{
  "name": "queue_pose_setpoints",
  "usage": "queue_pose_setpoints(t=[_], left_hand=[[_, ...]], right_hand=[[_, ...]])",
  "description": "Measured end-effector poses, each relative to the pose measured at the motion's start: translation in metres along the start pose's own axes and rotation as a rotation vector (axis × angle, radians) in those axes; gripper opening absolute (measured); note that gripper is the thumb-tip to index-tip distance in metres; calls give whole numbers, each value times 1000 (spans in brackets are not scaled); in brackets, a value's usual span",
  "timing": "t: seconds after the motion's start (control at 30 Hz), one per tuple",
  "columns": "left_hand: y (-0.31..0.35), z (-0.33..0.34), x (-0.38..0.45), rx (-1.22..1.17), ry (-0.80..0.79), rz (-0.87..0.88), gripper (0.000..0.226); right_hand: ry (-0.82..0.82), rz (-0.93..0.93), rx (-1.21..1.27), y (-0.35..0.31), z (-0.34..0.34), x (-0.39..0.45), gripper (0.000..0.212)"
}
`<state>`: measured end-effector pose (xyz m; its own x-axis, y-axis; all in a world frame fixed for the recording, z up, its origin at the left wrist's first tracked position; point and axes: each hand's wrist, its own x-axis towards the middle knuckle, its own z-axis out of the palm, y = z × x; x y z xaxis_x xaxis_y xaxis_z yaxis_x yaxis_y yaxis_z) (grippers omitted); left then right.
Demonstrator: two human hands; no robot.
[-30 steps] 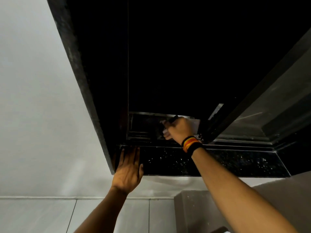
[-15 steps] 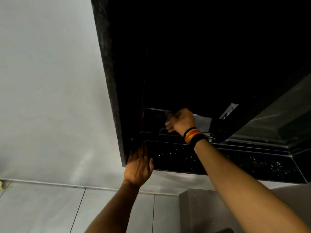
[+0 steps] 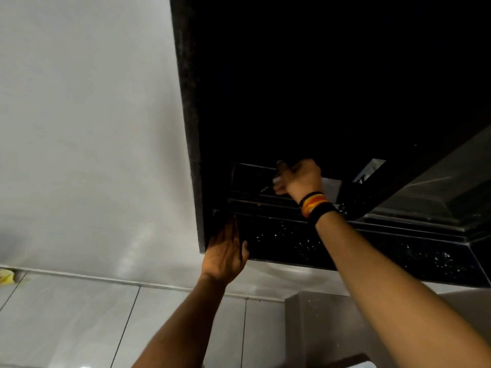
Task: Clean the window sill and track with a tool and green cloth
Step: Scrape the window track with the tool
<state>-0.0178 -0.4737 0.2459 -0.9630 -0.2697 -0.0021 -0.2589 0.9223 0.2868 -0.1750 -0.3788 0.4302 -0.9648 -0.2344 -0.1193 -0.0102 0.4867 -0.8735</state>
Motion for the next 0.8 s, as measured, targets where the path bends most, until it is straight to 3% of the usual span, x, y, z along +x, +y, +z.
queue_pose_setpoints(t=[0.1, 0.2, 0.3, 0.37, 0.4, 0.53, 0.63, 0.7, 0.8], left_hand=[[0, 2, 1, 16, 11, 3, 69], [1, 0, -1, 23, 18, 13, 69], [1, -1, -1, 21, 33, 17, 68], [0, 2, -1, 23, 14, 16, 69], [-1, 3, 0, 29, 13, 13, 69], [0, 5, 1, 55, 66, 34, 68], [-2, 6, 0, 52, 75, 41, 67], [-3, 4, 0, 57, 37, 31, 67], [-1, 5, -1, 41, 15, 20, 68]], right_hand=[[140, -203, -558, 9, -30, 8, 37], [-22, -245, -692, 6, 3, -2, 43], [-177, -84, -298, 8, 44, -4, 47], [-146, -5, 50, 12, 38, 5, 36], [-108, -29, 112, 16, 26, 10, 31], [40, -155, -84, 32, 6, 18, 33], [-99, -82, -101, 23, 48, 0, 41], [-152, 2, 71, 18, 68, -7, 40], [-36, 99, 387, 25, 33, -10, 28]])
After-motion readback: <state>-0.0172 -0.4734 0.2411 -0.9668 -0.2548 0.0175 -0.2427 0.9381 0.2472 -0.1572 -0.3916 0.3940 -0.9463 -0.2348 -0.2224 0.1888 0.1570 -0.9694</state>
